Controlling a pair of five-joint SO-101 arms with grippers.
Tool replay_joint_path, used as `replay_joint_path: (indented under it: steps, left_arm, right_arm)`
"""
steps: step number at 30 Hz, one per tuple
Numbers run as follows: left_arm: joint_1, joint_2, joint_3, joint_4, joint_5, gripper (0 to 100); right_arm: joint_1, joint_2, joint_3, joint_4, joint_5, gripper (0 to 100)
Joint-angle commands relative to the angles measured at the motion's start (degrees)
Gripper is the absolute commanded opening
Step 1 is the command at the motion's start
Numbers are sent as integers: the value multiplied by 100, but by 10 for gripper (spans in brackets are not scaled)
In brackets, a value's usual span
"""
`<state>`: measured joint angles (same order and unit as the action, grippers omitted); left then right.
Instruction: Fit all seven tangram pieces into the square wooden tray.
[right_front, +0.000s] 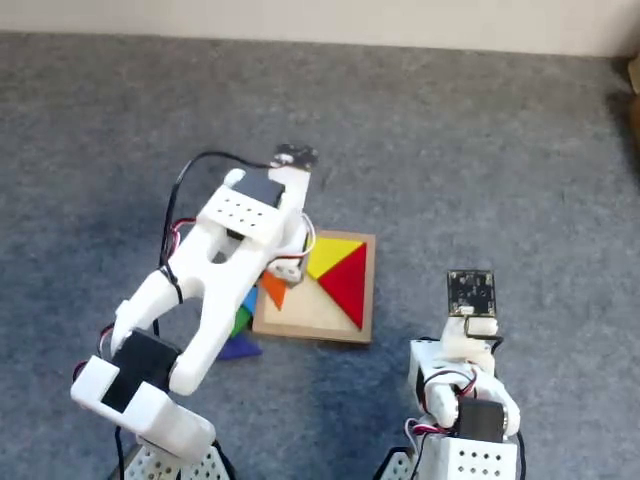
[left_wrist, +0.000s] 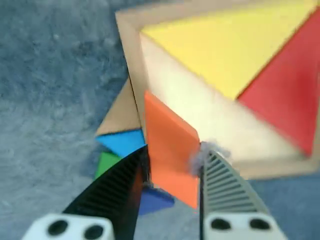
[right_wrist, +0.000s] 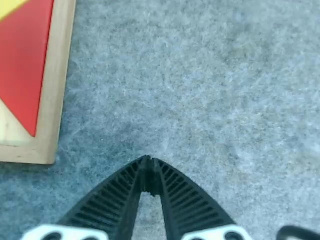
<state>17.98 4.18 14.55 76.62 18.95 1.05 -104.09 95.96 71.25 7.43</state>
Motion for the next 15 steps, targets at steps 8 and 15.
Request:
replay_joint_path:
  steps: [8,15]
  left_arm:
    - [259,-268,31,-756,492,75]
    - [233,-268,567,-1125,510,272]
  right_arm:
    - [66,-101,585,40,62,5]
    - [66,-101,585,40,62,5]
